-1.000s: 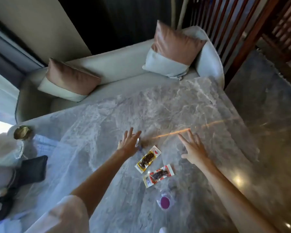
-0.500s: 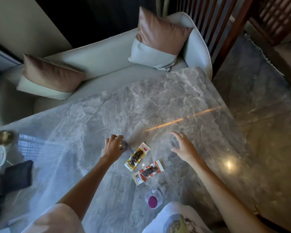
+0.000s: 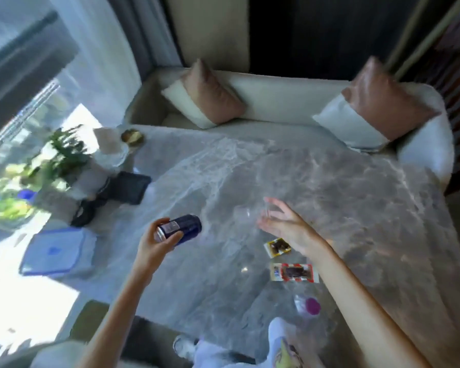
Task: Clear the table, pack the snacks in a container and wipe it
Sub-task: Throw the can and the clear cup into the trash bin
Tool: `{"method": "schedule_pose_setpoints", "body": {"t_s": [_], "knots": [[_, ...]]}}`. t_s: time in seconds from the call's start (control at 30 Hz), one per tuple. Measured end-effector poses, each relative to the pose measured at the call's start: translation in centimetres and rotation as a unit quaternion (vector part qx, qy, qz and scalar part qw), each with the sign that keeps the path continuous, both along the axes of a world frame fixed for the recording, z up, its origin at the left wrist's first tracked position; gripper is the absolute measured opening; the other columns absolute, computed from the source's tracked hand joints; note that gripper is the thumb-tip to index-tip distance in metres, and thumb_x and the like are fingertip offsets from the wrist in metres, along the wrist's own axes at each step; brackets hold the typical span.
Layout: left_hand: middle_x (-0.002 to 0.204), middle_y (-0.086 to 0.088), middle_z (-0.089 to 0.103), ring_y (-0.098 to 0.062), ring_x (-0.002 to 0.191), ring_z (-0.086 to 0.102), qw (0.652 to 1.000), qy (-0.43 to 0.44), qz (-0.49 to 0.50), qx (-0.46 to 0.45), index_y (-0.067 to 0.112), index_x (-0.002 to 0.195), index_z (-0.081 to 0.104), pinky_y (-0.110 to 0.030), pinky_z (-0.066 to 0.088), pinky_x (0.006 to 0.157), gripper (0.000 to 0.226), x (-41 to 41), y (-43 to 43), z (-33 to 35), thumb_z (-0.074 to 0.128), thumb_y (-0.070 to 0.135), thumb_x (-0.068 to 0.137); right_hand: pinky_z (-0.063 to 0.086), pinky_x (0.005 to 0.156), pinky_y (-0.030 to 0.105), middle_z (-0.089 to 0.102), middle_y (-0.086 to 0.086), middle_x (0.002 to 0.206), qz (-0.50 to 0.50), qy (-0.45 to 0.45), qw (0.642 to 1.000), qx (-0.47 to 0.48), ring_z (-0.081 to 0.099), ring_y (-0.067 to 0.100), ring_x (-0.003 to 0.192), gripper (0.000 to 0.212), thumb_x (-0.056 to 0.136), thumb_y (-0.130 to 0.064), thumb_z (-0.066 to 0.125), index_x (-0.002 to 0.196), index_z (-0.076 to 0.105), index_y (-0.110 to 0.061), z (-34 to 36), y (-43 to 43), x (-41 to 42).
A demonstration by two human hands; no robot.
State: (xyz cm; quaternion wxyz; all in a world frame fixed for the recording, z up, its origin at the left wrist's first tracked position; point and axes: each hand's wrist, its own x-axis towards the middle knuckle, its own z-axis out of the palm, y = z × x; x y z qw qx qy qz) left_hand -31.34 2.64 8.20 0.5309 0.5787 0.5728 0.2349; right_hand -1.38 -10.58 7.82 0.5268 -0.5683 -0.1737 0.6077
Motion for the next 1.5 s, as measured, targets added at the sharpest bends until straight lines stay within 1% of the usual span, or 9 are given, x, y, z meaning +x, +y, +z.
{"method": "schedule_pose_setpoints", "body": {"t_s": [0.13, 0.2, 0.33, 0.5, 0.63, 0.97, 1.17, 1.3, 1.5], "knots": [[0.106, -0.013, 0.061, -0.024, 0.091, 0.059, 0.991, -0.017, 0.123, 0.045, 0.005, 0.122, 0.054, -0.028, 0.059, 0.071, 0.043, -12.8, -0.9, 2.1, 0.071, 0.0, 0.082, 0.049, 0.092, 0.034, 0.059, 0.01, 0.106, 0.13, 0.02, 0.991, 0.018, 0.064, 0.02, 0.089, 0.062, 0.085, 0.007, 0.063, 0.138, 0.044, -0.019, 2.3, 6.2, -10.4], [0.105, -0.013, 0.062, -0.024, 0.089, 0.059, 0.98, -0.017, 0.19, 0.056, 0.006, 0.121, 0.055, -0.036, 0.056, 0.077, 0.043, -19.3, -2.1, 2.9, 0.071, 0.0, 0.082, 0.047, 0.096, 0.037, 0.057, 0.01, 0.106, 0.199, 0.025, 0.979, 0.024, 0.063, 0.021, 0.09, 0.062, 0.086, 0.006, 0.063, 0.139, 0.043, -0.016, 2.9, 8.9, -16.7], [0.1, -0.004, 0.067, -0.008, 0.075, 0.066, 0.947, -0.053, 0.313, 0.054, 0.017, 0.119, 0.057, -0.016, 0.056, 0.057, 0.042, -32.3, -6.0, 3.5, 0.074, 0.011, 0.081, 0.047, 0.107, 0.04, 0.055, 0.011, 0.127, 0.323, 0.021, 0.946, 0.033, 0.069, 0.014, 0.097, 0.068, 0.074, -0.01, 0.078, 0.133, 0.048, -0.028, 3.2, 12.9, -30.1], [0.109, -0.005, 0.068, -0.014, 0.089, 0.07, 0.894, -0.095, 0.436, 0.045, 0.026, 0.116, 0.058, -0.027, 0.06, 0.068, 0.039, -44.9, -11.5, 2.5, 0.075, 0.02, 0.082, 0.058, 0.077, 0.022, 0.056, 0.012, 0.122, 0.421, 0.057, 0.905, 0.032, 0.072, 0.009, 0.091, 0.084, 0.05, -0.027, 0.094, 0.123, 0.054, -0.03, 1.5, 15.2, -45.5], [0.113, -0.006, 0.065, -0.015, 0.094, 0.066, 0.837, -0.111, 0.533, 0.052, 0.027, 0.115, 0.057, -0.025, 0.059, 0.067, 0.037, -50.8, -15.7, 1.8, 0.074, 0.019, 0.082, 0.058, 0.08, 0.026, 0.053, 0.016, 0.124, 0.458, 0.088, 0.885, 0.006, 0.072, 0.016, 0.099, 0.094, 0.045, -0.024, 0.099, 0.126, 0.052, -0.026, 0.3, 15.5, -53.3], [0.13, -0.017, 0.054, -0.036, 0.114, 0.06, 0.756, -0.171, 0.632, 0.0, 0.017, 0.121, 0.053, -0.041, 0.058, 0.08, 0.04, -54.6, -18.4, -2.1, 0.071, 0.015, 0.085, 0.058, 0.087, 0.03, 0.051, 0.019, 0.133, 0.508, 0.065, 0.857, -0.061, 0.068, 0.026, 0.112, 0.08, 0.056, -0.02, 0.095, 0.123, 0.052, -0.032, -0.5, 17.2, -59.4], [0.129, -0.014, 0.052, -0.028, 0.108, 0.061, 0.706, -0.229, 0.67, -0.034, 0.017, 0.123, 0.051, -0.036, 0.058, 0.076, 0.039, -54.9, -15.0, -4.3, 0.068, 0.018, 0.087, 0.059, 0.086, 0.03, 0.052, 0.016, 0.134, 0.502, 0.039, 0.86, -0.085, 0.067, 0.024, 0.113, 0.082, 0.053, -0.024, 0.096, 0.123, 0.053, -0.033, -0.6, 20.6, -61.3], [0.117, -0.012, 0.053, -0.027, 0.109, 0.058, 0.64, -0.288, 0.707, -0.088, 0.017, 0.122, 0.046, -0.043, 0.055, 0.086, 0.036, -55.9, -10.8, -7.9, 0.064, 0.019, 0.091, 0.059, 0.081, 0.024, 0.059, 0.013, 0.128, 0.485, 0.01, 0.864, -0.136, 0.069, 0.021, 0.11, 0.087, 0.063, -0.02, 0.088, 0.137, 0.043, -0.03, -3.3, 23.1, -64.3], [0.126, -0.017, 0.057, -0.027, 0.096, 0.061, 0.488, -0.423, 0.733, -0.213, 0.006, 0.128, 0.046, -0.036, 0.058, 0.064, 0.045, -56.7, -2.2, -23.5, 0.059, 0.031, 0.093, 0.045, 0.106, 0.037, 0.056, 0.019, 0.128, 0.333, 0.021, 0.902, -0.274, 0.061, 0.023, 0.107, 0.062, 0.089, -0.001, 0.064, 0.143, 0.033, -0.01, -20.5, 25.5, -71.8]]}}
